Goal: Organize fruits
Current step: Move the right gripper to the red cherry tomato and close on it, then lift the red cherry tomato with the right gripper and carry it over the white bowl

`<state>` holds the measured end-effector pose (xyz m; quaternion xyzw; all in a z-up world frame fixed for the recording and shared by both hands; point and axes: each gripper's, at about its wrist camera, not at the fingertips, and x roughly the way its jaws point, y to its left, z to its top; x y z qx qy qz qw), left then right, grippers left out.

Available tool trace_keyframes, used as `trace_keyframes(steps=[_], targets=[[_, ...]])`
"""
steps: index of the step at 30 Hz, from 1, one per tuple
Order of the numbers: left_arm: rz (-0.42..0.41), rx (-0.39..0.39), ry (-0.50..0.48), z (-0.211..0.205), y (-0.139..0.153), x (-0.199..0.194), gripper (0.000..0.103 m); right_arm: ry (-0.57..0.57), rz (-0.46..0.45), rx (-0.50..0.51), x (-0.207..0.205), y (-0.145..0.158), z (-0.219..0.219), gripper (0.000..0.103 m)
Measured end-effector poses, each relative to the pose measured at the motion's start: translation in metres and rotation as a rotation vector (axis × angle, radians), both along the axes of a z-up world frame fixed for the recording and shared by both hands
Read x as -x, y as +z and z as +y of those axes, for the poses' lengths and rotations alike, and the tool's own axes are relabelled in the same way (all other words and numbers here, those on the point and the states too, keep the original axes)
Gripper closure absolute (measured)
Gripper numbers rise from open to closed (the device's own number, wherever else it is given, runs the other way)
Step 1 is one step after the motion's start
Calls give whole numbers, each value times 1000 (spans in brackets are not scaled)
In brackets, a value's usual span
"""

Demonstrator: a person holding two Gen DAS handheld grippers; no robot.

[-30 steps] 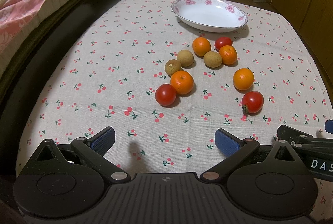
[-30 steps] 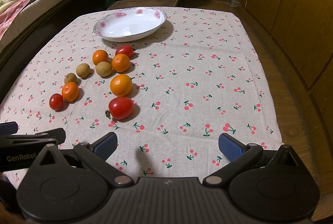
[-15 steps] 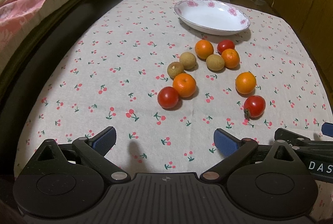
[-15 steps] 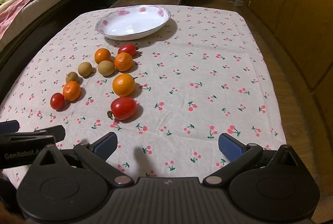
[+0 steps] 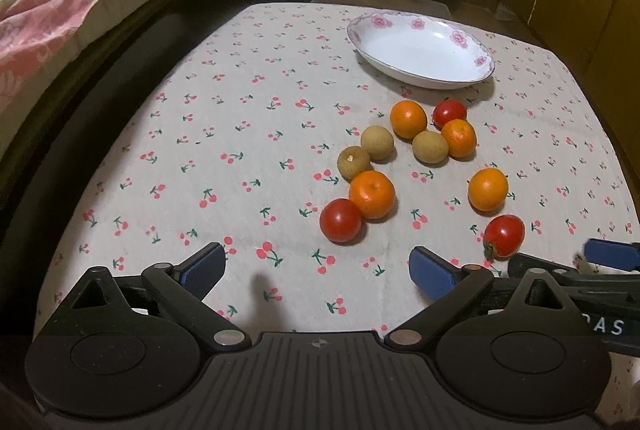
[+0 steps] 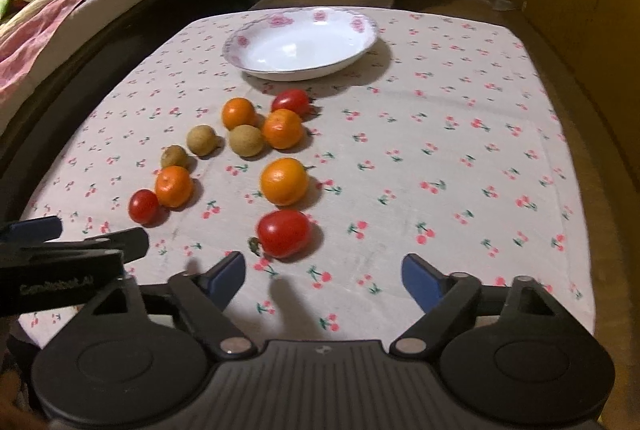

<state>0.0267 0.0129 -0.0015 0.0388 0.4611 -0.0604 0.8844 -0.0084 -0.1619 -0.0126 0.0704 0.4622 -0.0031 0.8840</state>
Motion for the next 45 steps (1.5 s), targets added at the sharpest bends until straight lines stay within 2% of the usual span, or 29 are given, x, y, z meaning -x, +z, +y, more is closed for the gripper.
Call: trace_keyframes(steps=[7,11,13,16,19,23,29,33,36,39,43,45], targets=[[9,-1,-13,4,-3,-9,6,50,22,-25,-17,-7,7,35],[16,-7,-26,3,-7,-14,6,76,31,-27,-25,-12,10,37],[17,-14,-38,2,-10,-18,8,88,39,-38,-29,-15,10,43],[23,-13,-51,0,-15,-26,14,106,28,-26,-30,-15,11,43],[44,-1,-49,2,-23,-35,26,116,22,-16,-31,-16,12,43],[29,-17,-57,1,-26,-39,26,144,19,12,-29,-17,15,42],[8,-25,-68,1,-29,-38,25,142,2,-23,-26,-18,9,42],[1,-16,-85,-1,-27,-36,35,136,-9,22,-23,-17,8,63],[-4,-15,-114,-4,-25,-33,49,129,-9,30,-20,-16,5,77],[-1,-6,-118,-4,-24,-31,54,121,-4,25,-20,-15,1,94],[6,8,-123,-4,-23,-29,69,119,-1,12,-18,-16,-3,96],[10,11,-122,-5,-23,-29,69,117,-1,4,-15,-15,-5,97]])
